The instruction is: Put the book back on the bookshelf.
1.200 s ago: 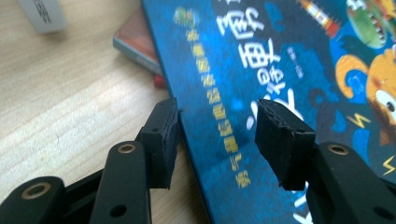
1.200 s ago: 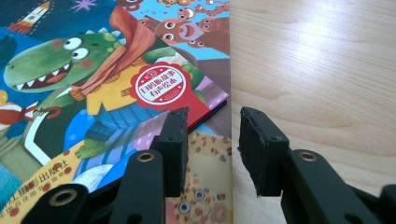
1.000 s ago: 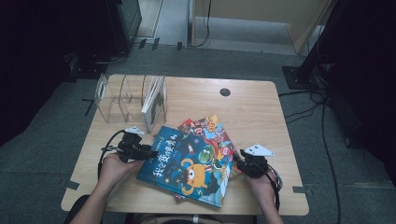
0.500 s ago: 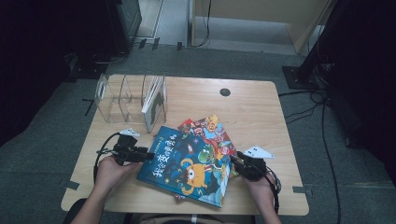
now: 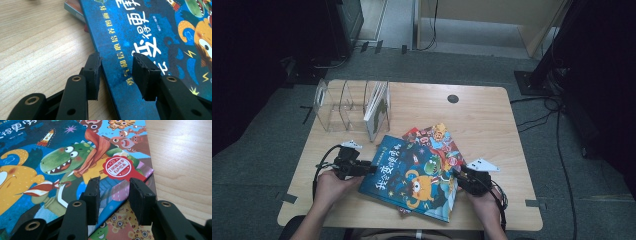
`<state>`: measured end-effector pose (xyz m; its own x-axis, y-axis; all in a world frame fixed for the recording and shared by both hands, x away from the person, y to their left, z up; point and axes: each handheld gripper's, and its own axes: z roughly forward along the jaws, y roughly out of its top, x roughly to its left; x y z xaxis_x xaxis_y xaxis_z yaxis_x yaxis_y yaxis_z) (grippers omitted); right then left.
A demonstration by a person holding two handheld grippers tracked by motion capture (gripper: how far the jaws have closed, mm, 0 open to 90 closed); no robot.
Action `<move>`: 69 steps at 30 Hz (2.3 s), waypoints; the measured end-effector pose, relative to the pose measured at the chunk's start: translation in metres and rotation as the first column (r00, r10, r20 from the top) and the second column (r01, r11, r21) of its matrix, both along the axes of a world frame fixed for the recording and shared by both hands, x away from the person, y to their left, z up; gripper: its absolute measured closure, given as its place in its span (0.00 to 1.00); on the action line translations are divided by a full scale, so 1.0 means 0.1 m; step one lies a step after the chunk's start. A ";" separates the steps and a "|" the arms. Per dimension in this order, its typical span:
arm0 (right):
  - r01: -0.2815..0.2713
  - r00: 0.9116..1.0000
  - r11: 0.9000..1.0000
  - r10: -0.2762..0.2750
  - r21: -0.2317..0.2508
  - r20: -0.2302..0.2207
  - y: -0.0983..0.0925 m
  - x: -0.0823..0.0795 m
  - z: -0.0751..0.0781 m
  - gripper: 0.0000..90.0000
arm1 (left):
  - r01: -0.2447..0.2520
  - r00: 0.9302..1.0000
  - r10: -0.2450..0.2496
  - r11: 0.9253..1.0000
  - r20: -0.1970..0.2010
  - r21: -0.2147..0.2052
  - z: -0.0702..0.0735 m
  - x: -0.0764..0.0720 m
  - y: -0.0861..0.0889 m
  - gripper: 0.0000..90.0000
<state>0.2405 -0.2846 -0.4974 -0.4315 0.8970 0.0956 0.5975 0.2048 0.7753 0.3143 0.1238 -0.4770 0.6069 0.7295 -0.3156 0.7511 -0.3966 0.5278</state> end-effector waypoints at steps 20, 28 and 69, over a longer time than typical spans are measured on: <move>0.009 0.999 1.000 -0.010 -0.028 -0.032 -0.12 -0.06 0.00 0.88 | -0.002 1.000 0.002 1.000 -0.014 -0.008 0.00 -0.01 0.02 0.66; 0.008 0.999 0.999 -0.009 -0.037 -0.033 -0.09 -0.05 0.00 0.95 | -0.058 0.998 0.058 0.998 -0.023 -0.005 0.02 0.00 -0.02 0.70; -0.007 1.000 0.999 0.008 -0.041 0.006 -0.22 0.61 -0.04 0.94 | -0.068 0.997 0.067 0.998 0.048 0.018 0.00 0.05 -0.12 0.68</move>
